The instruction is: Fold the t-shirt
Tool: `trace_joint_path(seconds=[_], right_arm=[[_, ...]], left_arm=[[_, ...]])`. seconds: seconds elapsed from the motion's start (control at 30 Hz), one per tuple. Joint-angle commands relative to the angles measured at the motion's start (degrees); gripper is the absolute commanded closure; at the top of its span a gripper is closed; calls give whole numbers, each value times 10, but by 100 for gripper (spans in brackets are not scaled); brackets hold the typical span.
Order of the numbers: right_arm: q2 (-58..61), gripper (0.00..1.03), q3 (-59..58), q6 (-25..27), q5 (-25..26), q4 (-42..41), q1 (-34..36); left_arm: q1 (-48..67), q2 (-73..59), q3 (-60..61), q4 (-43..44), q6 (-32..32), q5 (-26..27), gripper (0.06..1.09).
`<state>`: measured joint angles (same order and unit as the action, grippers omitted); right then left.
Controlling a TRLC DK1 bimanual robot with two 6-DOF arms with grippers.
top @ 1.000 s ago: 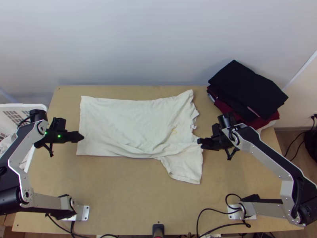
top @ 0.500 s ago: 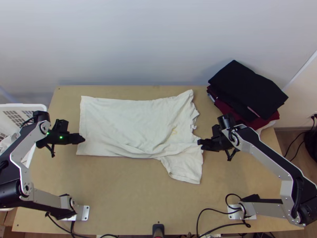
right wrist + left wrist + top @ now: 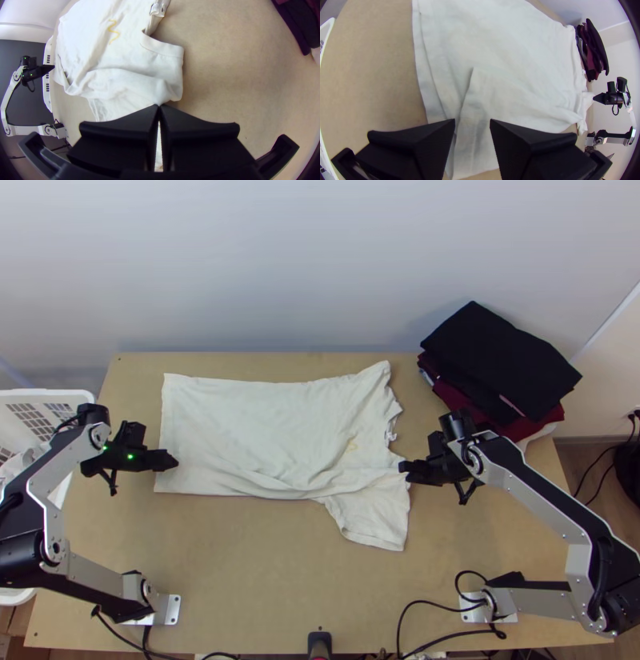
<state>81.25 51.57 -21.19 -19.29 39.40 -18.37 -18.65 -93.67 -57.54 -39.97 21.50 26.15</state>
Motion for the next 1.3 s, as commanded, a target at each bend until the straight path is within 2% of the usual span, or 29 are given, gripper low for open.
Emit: trace_joint_path(seconds=[0.0, 0.27, 0.3, 0.43, 0.47, 0.8, 1.07, 1.27], right_arm=[[-8, 100, -16, -10, 2, -5, -1], [-8, 100, -18, -9, 2, -5, 4], [-8, 100, -18, -9, 2, -5, 4], [-8, 100, -18, -9, 2, -5, 4], [-8, 100, -18, -9, 2, -5, 4], [-9, 100, -7, -10, 2, -5, 9], [-29, 100, 37, -11, 2, -5, 14], [-35, 100, 176, -30, 3, 28, 19]], left_arm=[[9, -13, 5, 4, -2, 7, 53], [19, -20, 7, 5, -1, 6, 54], [19, -19, 7, 4, -1, 6, 58], [13, -11, 8, 5, 4, 5, 102], [9, -11, 6, 5, 4, 5, 105], [-34, 16, -31, -6, -1, 5, 105], [-9, 124, -68, -7, -102, 2, 105], [44, 183, -143, -8, -207, -34, 105]])
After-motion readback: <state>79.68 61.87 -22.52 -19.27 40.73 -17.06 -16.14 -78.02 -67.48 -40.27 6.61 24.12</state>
